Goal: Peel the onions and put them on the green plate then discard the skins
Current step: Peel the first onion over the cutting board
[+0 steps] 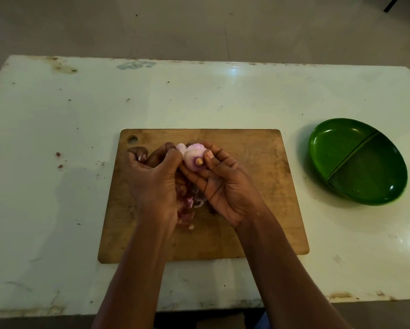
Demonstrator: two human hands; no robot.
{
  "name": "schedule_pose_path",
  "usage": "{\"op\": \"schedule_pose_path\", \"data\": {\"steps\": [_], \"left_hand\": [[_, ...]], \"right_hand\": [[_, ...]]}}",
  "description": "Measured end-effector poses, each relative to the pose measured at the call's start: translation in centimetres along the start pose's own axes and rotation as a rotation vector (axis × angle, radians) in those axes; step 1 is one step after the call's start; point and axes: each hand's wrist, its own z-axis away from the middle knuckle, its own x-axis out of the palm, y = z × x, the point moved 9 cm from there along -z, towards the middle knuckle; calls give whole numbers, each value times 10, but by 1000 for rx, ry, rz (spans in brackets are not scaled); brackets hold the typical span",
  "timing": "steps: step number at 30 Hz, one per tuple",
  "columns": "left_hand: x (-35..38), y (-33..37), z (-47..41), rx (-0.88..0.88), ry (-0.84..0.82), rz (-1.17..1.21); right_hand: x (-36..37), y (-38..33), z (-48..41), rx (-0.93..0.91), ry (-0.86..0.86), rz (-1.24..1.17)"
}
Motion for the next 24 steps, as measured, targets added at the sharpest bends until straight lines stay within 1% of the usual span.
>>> {"op": "schedule_pose_path", "data": {"steps": [3, 6, 11, 14, 16, 18, 20, 24], "left_hand": [[-5, 2, -3, 18, 28, 2], [-14, 3, -8, 37, 85, -7], [-18, 2, -6, 61, 125, -63], [-32, 0, -12, 50, 211, -82], [-37, 1, -16, 76, 242, -84], [-31, 9, -12, 145, 220, -154], [-17, 16, -4, 223, 145, -241], [5, 21, 6, 323, -15, -332]], "right_hand": [[3, -1, 1, 5, -22, -37], [6, -4, 0, -7, -65, -139], [9, -2, 0, 8, -95, -139], [6, -6, -1, 6, -94, -258], [1, -7, -3, 2, -69, -253], [-2, -7, -4, -5, -61, -231], [-5, -8, -4, -18, -40, -196], [-17, -10, -7, -65, 29, -132]]}}
